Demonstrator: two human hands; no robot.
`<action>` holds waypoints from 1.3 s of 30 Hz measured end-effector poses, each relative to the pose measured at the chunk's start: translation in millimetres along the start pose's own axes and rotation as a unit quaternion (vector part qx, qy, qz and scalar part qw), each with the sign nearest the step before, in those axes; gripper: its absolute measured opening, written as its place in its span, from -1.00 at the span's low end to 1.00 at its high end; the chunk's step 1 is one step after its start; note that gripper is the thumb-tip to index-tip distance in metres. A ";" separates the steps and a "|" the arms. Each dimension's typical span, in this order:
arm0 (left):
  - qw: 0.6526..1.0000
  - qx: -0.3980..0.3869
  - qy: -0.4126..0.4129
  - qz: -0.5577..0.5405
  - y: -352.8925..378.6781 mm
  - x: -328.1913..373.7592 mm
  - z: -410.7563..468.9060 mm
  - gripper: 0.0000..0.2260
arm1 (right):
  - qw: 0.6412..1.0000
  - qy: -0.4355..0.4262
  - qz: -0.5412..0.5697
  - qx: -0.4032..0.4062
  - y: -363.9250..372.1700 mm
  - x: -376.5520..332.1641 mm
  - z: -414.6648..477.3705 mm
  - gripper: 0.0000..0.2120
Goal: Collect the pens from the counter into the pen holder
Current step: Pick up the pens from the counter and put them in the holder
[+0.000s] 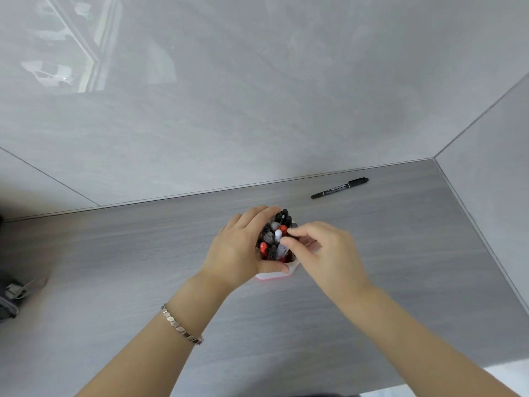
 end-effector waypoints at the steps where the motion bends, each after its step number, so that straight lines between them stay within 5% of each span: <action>1: 1.000 -0.004 -0.001 0.005 -0.1 0.4 -0.4 -0.19 | 1.000 -0.004 -0.002 -0.014 3.9 0.5 -1.8 -0.81; 5: 1.000 -0.004 0.010 -0.001 -0.4 1.0 -3.4 -0.19 | 0.998 -0.039 -0.041 -0.041 8.5 -4.3 -17.8 -0.70; 9: 0.996 0.017 -0.006 -0.085 0.4 -1.3 -8.7 -0.27 | 0.991 0.000 -0.045 -0.128 1.2 3.9 11.9 -0.83; 11: 0.993 0.021 -0.014 -0.112 1.7 -2.4 -10.7 -0.26 | 0.995 0.019 -0.066 -0.074 -19.7 28.3 40.6 -0.89; 13: 0.993 0.018 -0.018 -0.115 3.7 -3.3 -11.7 -0.28 | 0.986 0.048 -0.158 -0.025 -38.9 72.2 72.0 -0.75; 17: 0.994 0.017 -0.020 -0.110 3.5 -3.1 -11.2 -0.34 | 0.910 0.201 -0.338 -0.131 -44.9 174.9 106.8 -0.43; 23: 0.995 0.028 -0.023 -0.095 2.0 -2.7 -11.9 -0.33 | 0.901 0.158 -0.394 -0.093 -50.8 187.5 99.4 -0.73; 28: 0.995 0.029 -0.022 -0.098 2.3 -1.9 -12.8 -0.37 | 0.985 0.128 -0.105 -0.038 -64.3 133.2 51.4 -0.88; 32: 0.994 0.023 -0.022 -0.102 1.6 -3.2 -11.8 -0.36 | 0.984 0.065 0.161 -0.026 -90.5 53.8 8.1 -0.78; 36: 0.993 0.005 -0.031 -0.111 -0.7 -6.7 -9.9 -0.34 | 0.979 0.013 0.202 -0.017 -97.6 4.4 -13.8 -0.58; 39: 0.994 -0.006 -0.026 -0.110 -0.2 -4.9 -9.7 -0.35 | 0.984 -0.041 0.171 -0.020 -76.9 -18.2 -22.5 -0.78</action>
Point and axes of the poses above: each hand's wrist, its own z-axis towards the middle knuckle, its own y-axis out of the palm, x = y × z, the point moved 9 cm from there along z, towards the middle knuckle, and after that the axes turned 4 degrees about -x, right-handed, at the moved point
